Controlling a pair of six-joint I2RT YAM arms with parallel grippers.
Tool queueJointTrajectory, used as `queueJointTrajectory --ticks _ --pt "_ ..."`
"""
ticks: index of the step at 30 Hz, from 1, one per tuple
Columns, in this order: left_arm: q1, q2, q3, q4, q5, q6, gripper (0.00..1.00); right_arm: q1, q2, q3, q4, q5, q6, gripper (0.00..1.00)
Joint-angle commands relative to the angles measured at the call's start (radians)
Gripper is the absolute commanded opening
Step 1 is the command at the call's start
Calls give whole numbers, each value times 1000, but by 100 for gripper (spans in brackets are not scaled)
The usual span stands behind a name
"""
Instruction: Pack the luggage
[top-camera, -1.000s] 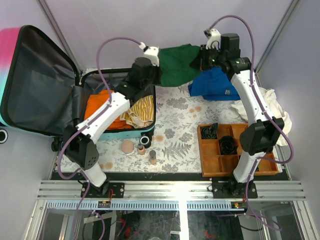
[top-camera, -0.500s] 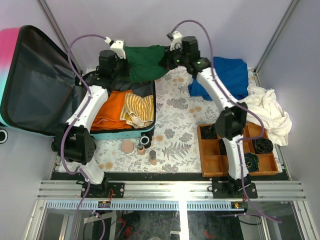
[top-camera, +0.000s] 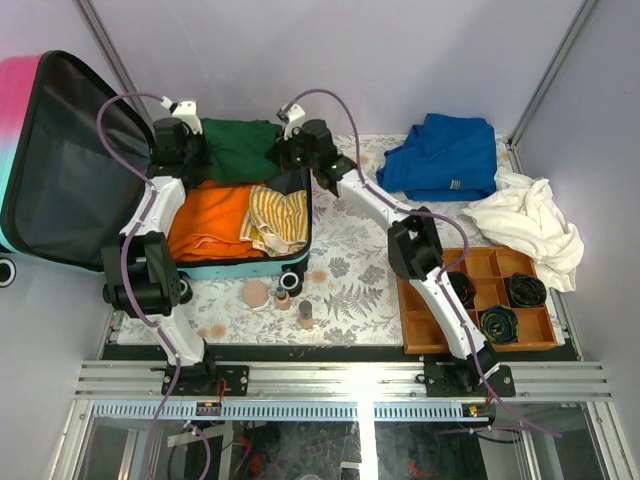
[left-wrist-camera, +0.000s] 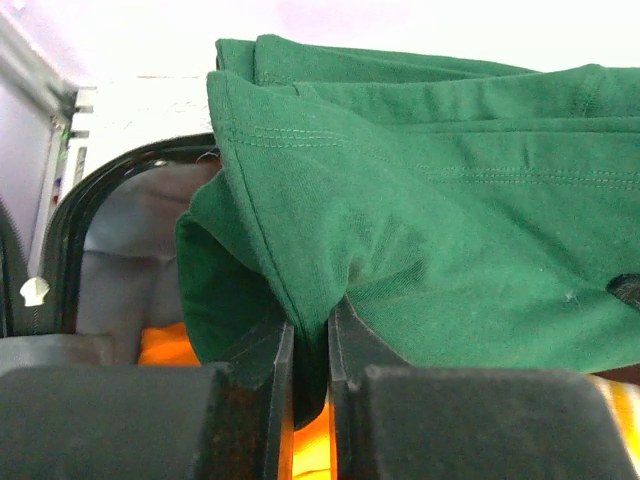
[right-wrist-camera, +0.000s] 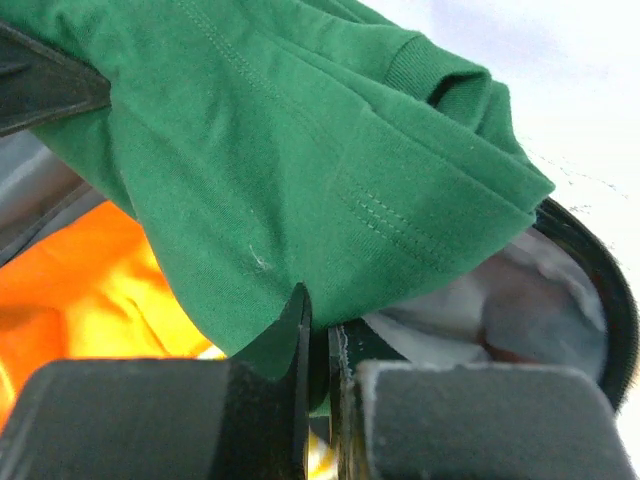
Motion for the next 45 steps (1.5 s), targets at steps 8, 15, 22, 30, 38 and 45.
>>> queueJointTrajectory --ticks 8,15,22,30,38,45 --pt "110 51 -127 231 -87 63 0 79 170 98 275 116 11 25" --pt "134 128 -128 233 -149 120 2 71 35 19 244 106 4 61" --pt "141 188 87 -26 -120 84 51 36 -160 -76 123 32 -53 77" --pt "139 23 57 -98 254 127 95 -115 -406 -287 -89 -110 -74 82" --pt "43 149 197 -188 437 109 78 -294 -540 -436 -309 -145 -174 82" --pt "0 328 326 -302 332 113 70 -402 -589 -509 -482 -38 -504 82"
